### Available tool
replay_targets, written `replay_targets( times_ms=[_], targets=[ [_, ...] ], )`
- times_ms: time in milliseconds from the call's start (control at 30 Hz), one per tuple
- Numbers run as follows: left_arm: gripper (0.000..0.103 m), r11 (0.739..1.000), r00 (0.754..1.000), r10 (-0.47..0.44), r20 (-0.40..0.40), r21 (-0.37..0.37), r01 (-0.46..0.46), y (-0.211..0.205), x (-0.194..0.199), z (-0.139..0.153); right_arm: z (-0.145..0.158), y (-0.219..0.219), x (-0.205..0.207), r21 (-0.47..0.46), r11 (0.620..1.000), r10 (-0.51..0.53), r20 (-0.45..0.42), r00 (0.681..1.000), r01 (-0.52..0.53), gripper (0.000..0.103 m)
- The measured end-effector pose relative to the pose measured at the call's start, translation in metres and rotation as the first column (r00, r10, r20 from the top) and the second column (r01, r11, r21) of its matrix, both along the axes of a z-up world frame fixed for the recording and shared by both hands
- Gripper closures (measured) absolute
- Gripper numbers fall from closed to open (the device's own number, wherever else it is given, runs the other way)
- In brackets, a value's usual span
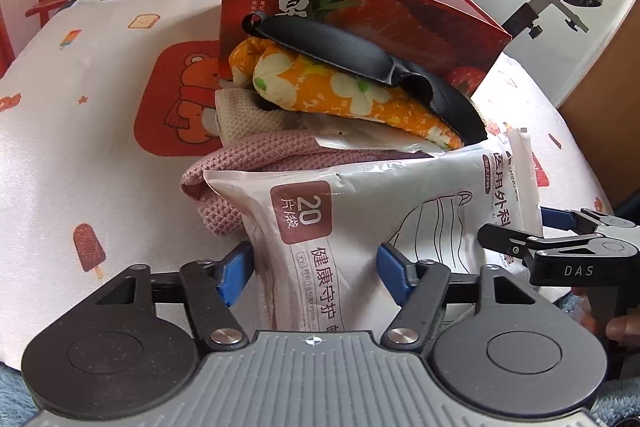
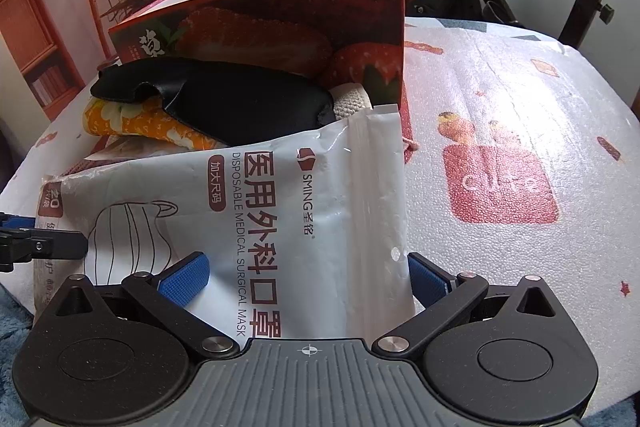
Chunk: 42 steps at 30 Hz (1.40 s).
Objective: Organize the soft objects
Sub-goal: 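Close the right gripper on the white surgical mask bag and lift it, then carry the mask bag with the right gripper over the red box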
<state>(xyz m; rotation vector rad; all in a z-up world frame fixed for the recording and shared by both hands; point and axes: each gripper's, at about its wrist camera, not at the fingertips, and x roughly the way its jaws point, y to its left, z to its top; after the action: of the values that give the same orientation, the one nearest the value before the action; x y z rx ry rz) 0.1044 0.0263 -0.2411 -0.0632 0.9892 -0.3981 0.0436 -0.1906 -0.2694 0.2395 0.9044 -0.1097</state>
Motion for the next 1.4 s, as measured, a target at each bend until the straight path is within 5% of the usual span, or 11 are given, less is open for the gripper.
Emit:
replay_targets(
  times_ms=[267,533,833,1400],
  targets=[
    [0.038,0.999,1.0,0.014,-0.011,-0.045,-0.015,0.005,0.006,-0.008,-0.004,-0.003,0.0,0.043,0.999,-0.004,-0.009,1.0,0.004,0.002],
    [0.046,0.996,0.997,0.007,0.077,-0.086,-0.001,0.007,0.002,0.013,0.02,0.004,-0.008,0.036,0.998,0.045,0.055,0.997,-0.047,0.029],
    [0.046,0.999,0.997,-0.009,0.081,-0.048,0.013,-0.001,0.005,0.016,0.019,-0.002,-0.006,0.072,0.997,0.031,0.039,0.999,-0.034,0.03],
    [0.045,0.992,0.942,-0.064,0.33,-0.081,0.096,-0.01,0.008,0.1,0.096,-0.02,-0.001,0.036,0.999,0.026,0.218,0.976,-0.035,0.031]
  ],
)
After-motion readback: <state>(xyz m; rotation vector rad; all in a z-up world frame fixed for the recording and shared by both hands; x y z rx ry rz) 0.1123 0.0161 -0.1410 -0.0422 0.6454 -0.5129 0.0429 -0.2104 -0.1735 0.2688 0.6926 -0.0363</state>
